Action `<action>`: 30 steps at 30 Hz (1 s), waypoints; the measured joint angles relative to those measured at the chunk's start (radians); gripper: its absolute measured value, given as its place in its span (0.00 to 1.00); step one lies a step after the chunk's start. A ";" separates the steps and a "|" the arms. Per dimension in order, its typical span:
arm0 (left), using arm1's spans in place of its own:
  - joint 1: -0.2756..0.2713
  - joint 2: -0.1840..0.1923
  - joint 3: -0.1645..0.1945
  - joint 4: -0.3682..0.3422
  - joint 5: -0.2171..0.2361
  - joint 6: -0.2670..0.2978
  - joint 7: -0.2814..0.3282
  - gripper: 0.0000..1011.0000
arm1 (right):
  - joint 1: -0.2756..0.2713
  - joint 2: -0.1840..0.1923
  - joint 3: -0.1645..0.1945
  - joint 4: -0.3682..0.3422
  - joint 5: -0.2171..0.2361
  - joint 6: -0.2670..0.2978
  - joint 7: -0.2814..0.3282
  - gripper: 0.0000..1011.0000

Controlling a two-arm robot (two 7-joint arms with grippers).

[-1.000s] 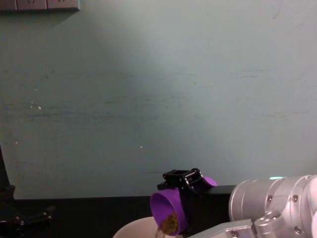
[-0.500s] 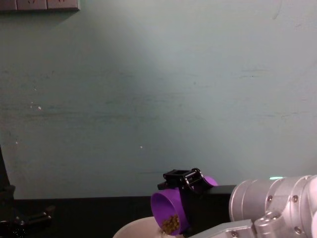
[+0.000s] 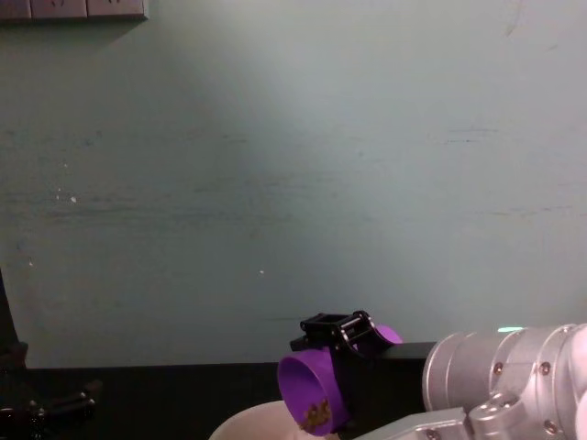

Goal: Pick up the cup and pour the mung beans from the cup into the bowl.

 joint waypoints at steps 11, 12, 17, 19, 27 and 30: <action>0.000 0.000 0.000 0.000 0.000 0.000 0.000 0.99 | 0.001 -0.003 -0.002 0.001 -0.013 -0.001 0.006 0.72; 0.000 0.000 0.000 0.000 0.000 0.000 0.000 0.99 | 0.001 -0.003 -0.002 0.001 -0.014 -0.001 0.006 0.72; 0.000 0.000 0.000 0.000 0.000 0.000 0.000 0.99 | 0.002 -0.003 -0.006 0.003 -0.023 0.000 0.007 0.72; 0.000 0.000 0.000 0.000 0.000 0.000 0.000 0.99 | 0.002 -0.003 -0.007 0.003 -0.027 0.001 0.007 0.72; 0.000 0.000 0.000 0.000 0.000 0.000 0.000 0.99 | 0.002 -0.003 -0.011 0.002 -0.038 0.004 0.007 0.72; 0.000 0.000 0.000 0.000 0.000 0.000 0.000 0.99 | 0.002 -0.003 -0.012 0.002 -0.042 0.005 0.007 0.72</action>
